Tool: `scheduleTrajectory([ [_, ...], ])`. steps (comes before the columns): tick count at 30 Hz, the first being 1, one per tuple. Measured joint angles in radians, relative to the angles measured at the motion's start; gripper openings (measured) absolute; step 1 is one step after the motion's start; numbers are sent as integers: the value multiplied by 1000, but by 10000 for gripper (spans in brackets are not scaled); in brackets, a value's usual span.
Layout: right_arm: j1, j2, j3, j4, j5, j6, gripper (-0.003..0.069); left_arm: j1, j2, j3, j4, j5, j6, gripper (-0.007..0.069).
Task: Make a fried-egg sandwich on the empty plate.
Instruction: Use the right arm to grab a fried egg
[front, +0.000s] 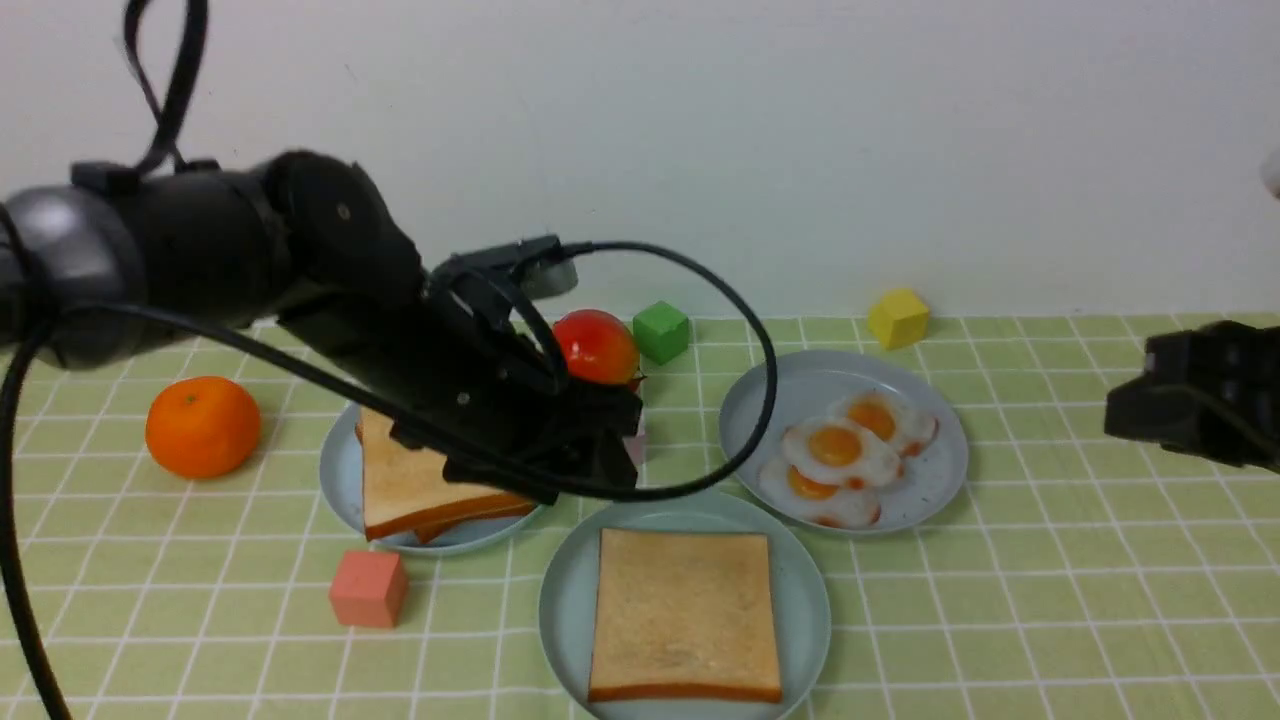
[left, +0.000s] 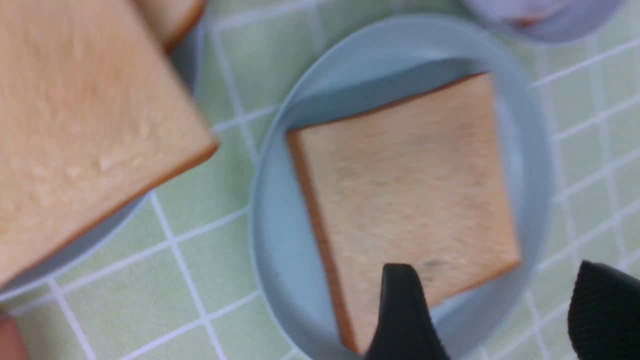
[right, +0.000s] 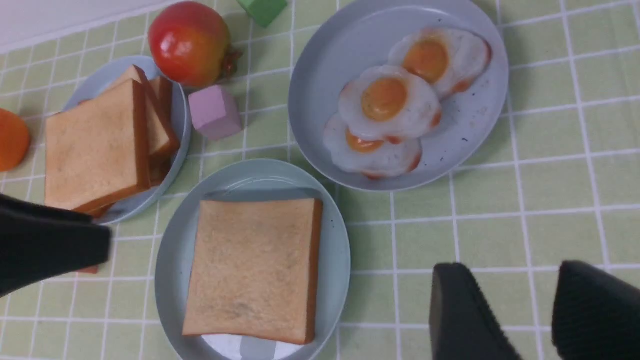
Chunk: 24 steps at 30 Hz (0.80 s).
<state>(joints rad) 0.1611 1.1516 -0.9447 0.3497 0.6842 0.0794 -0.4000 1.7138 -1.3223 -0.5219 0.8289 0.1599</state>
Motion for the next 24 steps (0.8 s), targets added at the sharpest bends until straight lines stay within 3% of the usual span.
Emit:
scheduleTrajectory([
  [5,0,193,-69,54,-63,1,293,0,-58,-133,5,142,74,368],
  [13,-64,459,-110,298,-137,1,325,0,-98,-182,-18,219,137,137],
  [17,-117,581,-110,539,-183,-177,358,0,-98,-182,-15,229,139,33],
  [24,-114,667,-114,859,-241,-416,360,0,-98,-182,-14,220,140,10],
])
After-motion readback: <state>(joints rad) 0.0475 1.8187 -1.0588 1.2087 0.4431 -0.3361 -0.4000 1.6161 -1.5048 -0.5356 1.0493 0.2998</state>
